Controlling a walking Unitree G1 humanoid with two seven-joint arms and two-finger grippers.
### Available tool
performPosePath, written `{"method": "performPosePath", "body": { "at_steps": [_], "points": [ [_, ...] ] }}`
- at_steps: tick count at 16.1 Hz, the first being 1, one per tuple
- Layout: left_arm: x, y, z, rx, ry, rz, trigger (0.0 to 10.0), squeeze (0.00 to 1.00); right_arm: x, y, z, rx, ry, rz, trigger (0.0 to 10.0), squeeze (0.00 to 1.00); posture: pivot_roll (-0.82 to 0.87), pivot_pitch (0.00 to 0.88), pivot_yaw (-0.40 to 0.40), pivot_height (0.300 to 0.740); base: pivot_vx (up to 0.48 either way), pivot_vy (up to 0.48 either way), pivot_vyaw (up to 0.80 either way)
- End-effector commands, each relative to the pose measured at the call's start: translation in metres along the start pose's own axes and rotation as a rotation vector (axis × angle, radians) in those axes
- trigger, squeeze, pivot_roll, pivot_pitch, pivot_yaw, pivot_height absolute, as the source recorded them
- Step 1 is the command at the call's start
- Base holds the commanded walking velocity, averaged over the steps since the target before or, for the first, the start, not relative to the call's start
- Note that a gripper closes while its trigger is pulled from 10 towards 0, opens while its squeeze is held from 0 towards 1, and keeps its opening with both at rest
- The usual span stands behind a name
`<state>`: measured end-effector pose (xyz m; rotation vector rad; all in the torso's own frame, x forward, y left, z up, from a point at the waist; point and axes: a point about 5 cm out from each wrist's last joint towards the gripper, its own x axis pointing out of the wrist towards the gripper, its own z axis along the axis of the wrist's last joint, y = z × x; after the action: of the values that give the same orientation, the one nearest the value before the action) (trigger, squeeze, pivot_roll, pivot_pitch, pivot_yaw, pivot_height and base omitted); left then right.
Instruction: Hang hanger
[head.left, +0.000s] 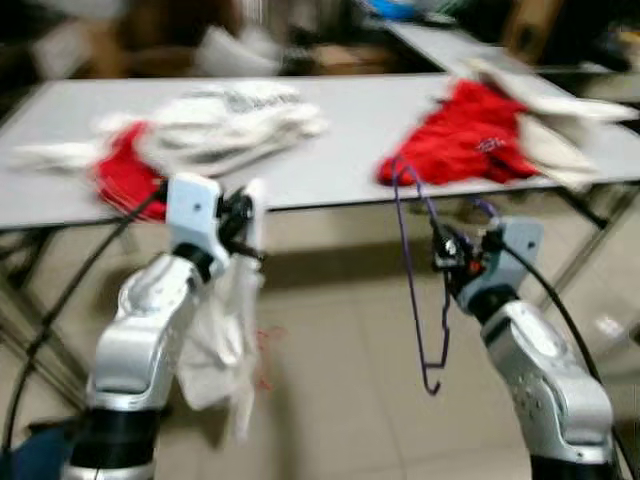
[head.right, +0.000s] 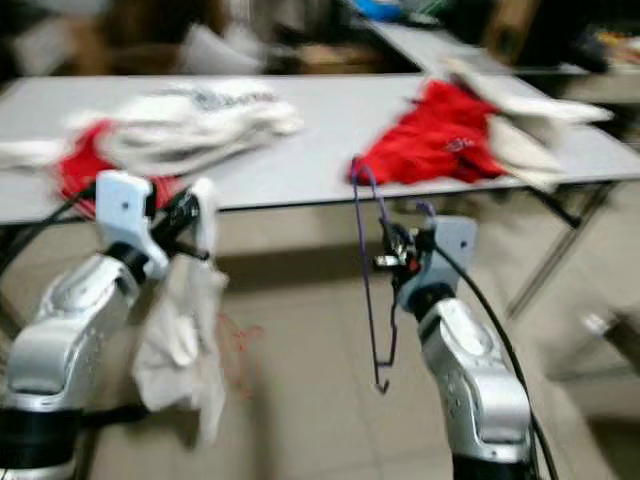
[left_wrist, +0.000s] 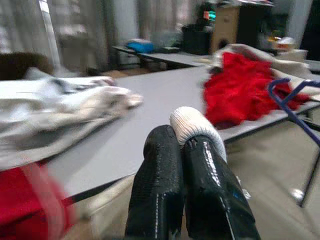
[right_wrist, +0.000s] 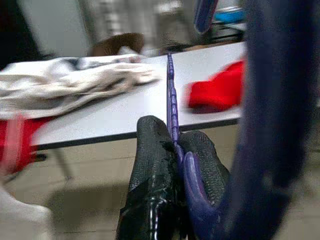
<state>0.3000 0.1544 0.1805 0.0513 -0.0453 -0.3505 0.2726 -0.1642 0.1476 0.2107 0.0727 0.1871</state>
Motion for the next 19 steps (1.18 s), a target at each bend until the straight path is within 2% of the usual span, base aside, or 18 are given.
{"method": "performPosePath", "body": {
  "at_steps": [1,7,17,19],
  "points": [
    [0.0066,-0.0114,0.0075,0.000,-0.028,-0.050,10.0,0.00,-0.0018,-0.0093,0.0043,-0.009,-0.015,-0.040,10.0,0.00,-0.09,0.000,-0.012,0.740,0.360,0.000,0.00],
    [0.0083,-0.0092,0.0078,-0.005,-0.028,-0.054,10.0,0.00,-0.0002,-0.0080,0.0082,-0.023,-0.033,-0.025,10.0,0.00,-0.09,0.000,-0.004,0.740,0.361,0.000,0.00],
    [0.0070,-0.0098,0.0105,-0.011,-0.045,-0.036,10.0,0.00,0.0034,-0.0076,0.0113,-0.046,-0.029,0.010,10.0,0.00,-0.08,0.000,-0.036,0.740,0.366,0.000,0.00],
    [0.0075,-0.0102,0.0121,-0.009,-0.049,-0.043,10.0,0.00,0.0030,-0.0089,0.0129,-0.079,-0.036,-0.001,10.0,0.00,-0.08,0.000,-0.032,0.740,0.362,0.000,0.00]
  ]
}}
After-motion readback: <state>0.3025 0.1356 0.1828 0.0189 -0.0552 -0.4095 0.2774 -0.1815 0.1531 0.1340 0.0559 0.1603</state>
